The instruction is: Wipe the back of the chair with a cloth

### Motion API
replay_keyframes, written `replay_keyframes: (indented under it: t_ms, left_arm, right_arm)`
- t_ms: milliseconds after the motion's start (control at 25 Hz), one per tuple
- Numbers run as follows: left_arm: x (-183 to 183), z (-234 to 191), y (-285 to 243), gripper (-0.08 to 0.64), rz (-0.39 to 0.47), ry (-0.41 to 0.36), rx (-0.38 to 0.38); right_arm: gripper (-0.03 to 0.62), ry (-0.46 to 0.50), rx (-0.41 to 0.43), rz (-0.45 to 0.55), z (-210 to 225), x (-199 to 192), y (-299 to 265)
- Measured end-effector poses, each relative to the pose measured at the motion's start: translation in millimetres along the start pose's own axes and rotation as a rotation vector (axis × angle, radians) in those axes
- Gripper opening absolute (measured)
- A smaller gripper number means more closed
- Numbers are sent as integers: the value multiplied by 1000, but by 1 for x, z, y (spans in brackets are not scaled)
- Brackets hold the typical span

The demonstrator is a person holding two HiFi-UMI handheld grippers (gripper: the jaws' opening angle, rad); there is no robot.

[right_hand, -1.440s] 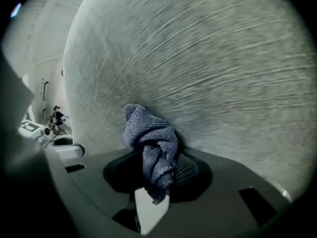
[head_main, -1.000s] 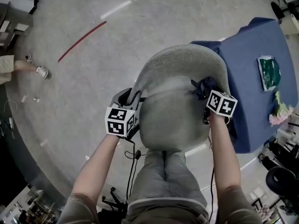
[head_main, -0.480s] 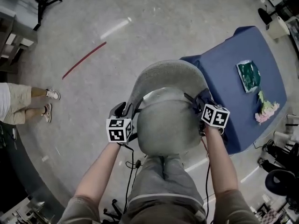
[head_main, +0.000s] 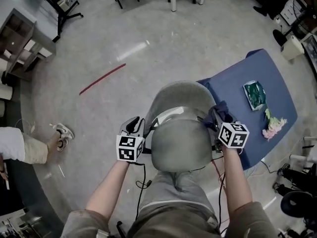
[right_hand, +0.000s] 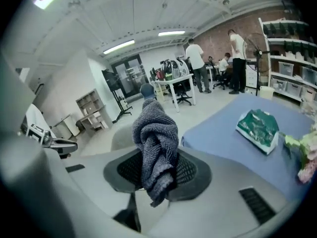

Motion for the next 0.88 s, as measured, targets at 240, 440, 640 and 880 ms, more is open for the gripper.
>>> replay_keyframes:
  t_ms: [240, 440, 640, 880]
  left_arm:
    - [44, 16, 44, 58, 71, -72, 31]
    - [82, 34, 79, 54, 136, -118, -5]
    - [122, 60, 107, 54, 234, -163, -22]
    - [170, 87, 144, 48, 331, -242, -2]
  right_arm:
    - [140, 98, 57, 158, -13, 58, 60]
    - [140, 150, 108, 292, -29, 102, 116]
    - [141, 192, 161, 424, -37, 137, 167]
    - [141, 231, 226, 556, -53, 169, 219]
Point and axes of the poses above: the fingertips, and each gripper's own axes: y backward along the fingers, z to its right, x out of its top, the point moved 9 cm from there along y, backward along the fingers, and after that the axes turned 15 degrees about -x, right-handed, at the moved point
